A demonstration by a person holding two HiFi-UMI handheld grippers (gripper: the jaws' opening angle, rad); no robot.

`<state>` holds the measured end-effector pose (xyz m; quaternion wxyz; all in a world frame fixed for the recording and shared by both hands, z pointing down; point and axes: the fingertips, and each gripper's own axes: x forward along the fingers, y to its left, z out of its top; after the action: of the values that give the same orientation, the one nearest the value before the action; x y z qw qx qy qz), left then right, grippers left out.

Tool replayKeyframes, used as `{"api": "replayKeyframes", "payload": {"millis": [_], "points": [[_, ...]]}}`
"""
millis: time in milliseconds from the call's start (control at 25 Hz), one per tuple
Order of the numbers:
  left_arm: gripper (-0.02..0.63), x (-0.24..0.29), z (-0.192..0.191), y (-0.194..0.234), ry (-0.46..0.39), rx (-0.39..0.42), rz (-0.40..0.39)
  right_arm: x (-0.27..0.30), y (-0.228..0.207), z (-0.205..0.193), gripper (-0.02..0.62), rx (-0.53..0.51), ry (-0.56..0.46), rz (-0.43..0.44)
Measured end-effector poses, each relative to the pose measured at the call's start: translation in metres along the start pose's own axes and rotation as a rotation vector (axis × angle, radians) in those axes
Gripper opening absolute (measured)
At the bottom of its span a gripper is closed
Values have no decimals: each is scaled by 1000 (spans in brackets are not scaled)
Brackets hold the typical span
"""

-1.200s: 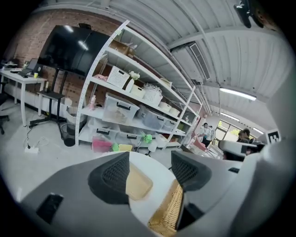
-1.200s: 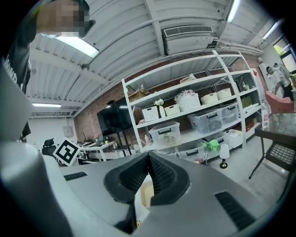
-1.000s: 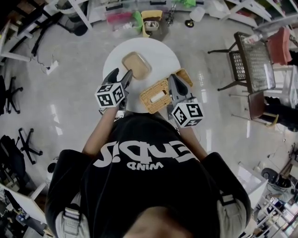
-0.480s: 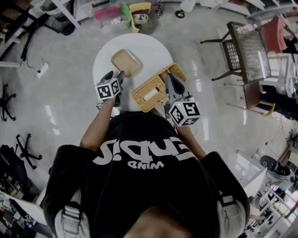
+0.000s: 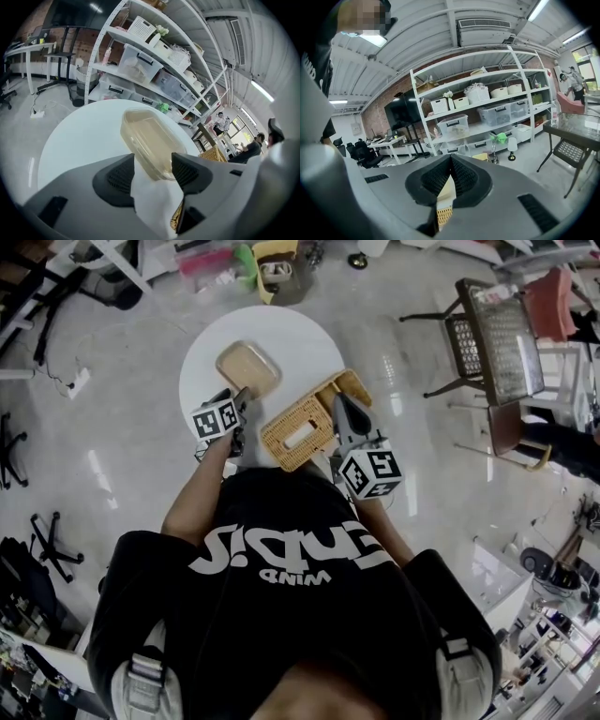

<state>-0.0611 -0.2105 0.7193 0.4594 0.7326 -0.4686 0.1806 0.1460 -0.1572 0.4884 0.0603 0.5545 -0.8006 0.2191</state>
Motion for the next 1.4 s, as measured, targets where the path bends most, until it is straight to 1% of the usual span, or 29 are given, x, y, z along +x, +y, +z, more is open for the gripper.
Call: {"api": "replayKeyframes", "payload": {"millis": [200, 360, 400, 680, 960, 1040, 1240, 1400], "points": [[233, 6, 0, -4, 7, -72, -44, 5, -4, -1, -2, 5, 11, 2], [199, 8, 2, -6, 22, -71, -63, 10, -4, -4, -2, 13, 17, 6], [190, 8, 2, -6, 22, -67, -61, 11, -4, -5, -2, 14, 18, 7], [181, -2, 2, -6, 28, -30, -22, 9, -5, -7, -2, 17, 15, 18], [162, -19, 2, -3, 16, -8, 9, 8, 1, -7, -2, 15, 5, 35], [155, -24, 0, 0, 20, -8, 21, 7, 4, -8, -2, 12, 2, 43], [141, -32, -6, 9, 35, -42, 39, 4, 11, -11, -2, 7, 3, 55], [124, -40, -4, 9, 14, -14, 53, 2, 14, -11, -2, 0, 2, 62]]}}
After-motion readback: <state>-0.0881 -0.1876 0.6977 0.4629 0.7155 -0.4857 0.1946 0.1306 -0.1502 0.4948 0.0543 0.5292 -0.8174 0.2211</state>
